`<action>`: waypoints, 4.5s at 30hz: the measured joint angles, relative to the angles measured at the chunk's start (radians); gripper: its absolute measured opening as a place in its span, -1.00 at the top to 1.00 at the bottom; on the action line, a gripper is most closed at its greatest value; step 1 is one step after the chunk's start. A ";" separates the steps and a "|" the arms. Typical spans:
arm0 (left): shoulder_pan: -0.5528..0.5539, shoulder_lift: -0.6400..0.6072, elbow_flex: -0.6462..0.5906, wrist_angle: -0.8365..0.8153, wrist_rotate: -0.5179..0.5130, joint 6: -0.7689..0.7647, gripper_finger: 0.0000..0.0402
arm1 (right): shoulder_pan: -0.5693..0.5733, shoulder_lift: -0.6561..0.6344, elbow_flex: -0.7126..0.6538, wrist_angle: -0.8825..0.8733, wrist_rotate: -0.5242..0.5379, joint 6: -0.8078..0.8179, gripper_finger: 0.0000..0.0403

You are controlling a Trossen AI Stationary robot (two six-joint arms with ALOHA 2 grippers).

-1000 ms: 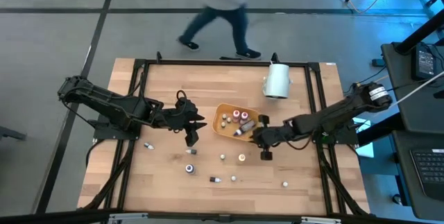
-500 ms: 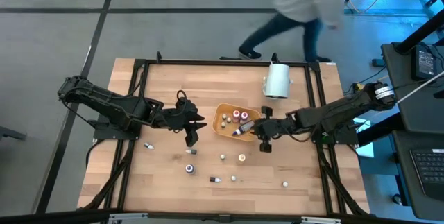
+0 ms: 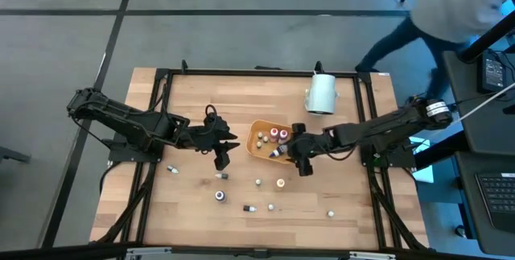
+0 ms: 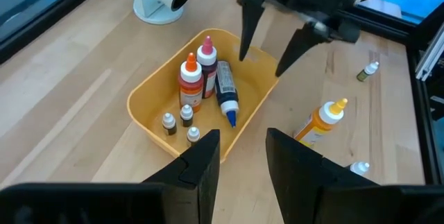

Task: Pick & Place food coloring
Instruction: Adjust the large blue food coloring bottle in the yellow bin

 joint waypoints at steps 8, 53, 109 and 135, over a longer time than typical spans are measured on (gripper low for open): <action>0.000 0.000 0.000 0.000 -0.001 0.016 0.43 | -0.027 0.145 0.165 -0.146 0.001 -0.090 -0.16; -0.001 0.000 0.000 -0.001 0.007 0.009 0.43 | -0.061 0.474 0.420 -0.427 -0.051 -0.290 0.59; -0.001 0.000 0.000 -0.008 0.026 0.060 0.43 | -0.084 0.565 0.554 -0.550 -0.095 -0.678 0.23; -0.001 0.000 0.000 -0.008 0.026 0.060 0.43 | -0.084 0.567 0.553 -0.566 -0.006 -0.680 0.33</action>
